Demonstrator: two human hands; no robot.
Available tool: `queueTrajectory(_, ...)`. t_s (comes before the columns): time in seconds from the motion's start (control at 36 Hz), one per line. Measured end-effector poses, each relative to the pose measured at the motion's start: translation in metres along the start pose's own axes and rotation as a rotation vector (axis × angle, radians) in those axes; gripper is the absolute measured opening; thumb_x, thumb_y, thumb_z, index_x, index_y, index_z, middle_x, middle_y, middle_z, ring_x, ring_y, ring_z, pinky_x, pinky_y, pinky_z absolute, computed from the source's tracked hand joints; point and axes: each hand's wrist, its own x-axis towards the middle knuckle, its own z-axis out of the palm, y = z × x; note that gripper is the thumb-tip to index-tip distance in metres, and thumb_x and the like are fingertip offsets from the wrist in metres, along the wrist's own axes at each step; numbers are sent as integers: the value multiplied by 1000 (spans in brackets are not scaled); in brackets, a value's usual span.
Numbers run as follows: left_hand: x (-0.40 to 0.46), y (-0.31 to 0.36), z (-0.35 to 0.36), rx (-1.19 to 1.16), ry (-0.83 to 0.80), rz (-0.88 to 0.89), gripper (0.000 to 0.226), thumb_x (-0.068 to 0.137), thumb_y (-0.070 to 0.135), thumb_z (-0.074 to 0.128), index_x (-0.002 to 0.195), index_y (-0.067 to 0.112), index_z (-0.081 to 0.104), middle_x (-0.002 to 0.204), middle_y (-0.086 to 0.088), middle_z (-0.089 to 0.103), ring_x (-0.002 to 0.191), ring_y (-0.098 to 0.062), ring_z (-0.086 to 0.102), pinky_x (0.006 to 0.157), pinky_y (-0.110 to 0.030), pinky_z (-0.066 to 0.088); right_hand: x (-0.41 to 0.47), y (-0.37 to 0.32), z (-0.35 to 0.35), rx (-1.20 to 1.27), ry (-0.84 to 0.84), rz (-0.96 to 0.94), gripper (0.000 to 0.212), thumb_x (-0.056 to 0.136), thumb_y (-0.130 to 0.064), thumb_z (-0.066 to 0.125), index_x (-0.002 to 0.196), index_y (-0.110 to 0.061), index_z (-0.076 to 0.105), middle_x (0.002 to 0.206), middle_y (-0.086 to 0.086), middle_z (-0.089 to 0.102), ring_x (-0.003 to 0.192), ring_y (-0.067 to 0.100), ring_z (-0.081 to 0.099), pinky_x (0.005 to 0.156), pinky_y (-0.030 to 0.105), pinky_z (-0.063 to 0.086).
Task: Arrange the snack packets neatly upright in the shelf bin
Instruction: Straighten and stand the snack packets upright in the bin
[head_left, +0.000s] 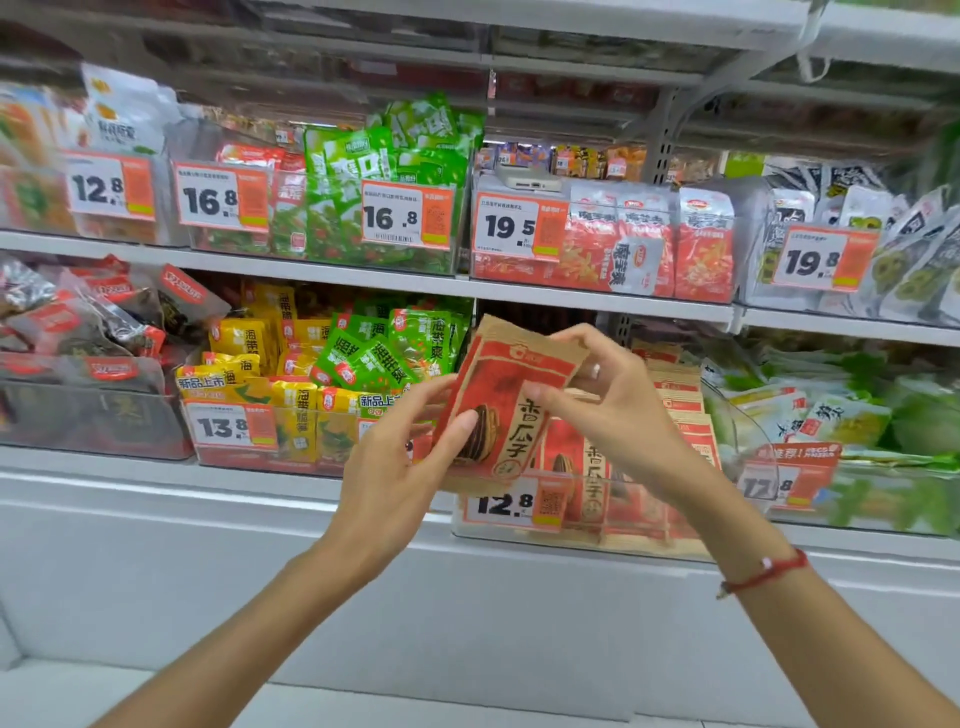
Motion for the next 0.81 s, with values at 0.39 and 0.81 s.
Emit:
queueTrajectory(0.39,37,-48,44,-27,-101,-390,39,103,35,35,142,30,35,118,15,56,99,5,51,78,-15,38,32,59,0,-138,89,-68,18,89,-11,65,95,-24,54,92,-23,65,88,-1,63,72,18,54)
queueTrajectory(0.81,32,-61,27,203,-113,-57,33,95,40,51,128,41,47,124,31,51,118,15,43,93,-12,40,22,88,4,-165,-332,208,11,92,-25,60,103,-28,58,110,-15,65,100,-2,63,86,18,51)
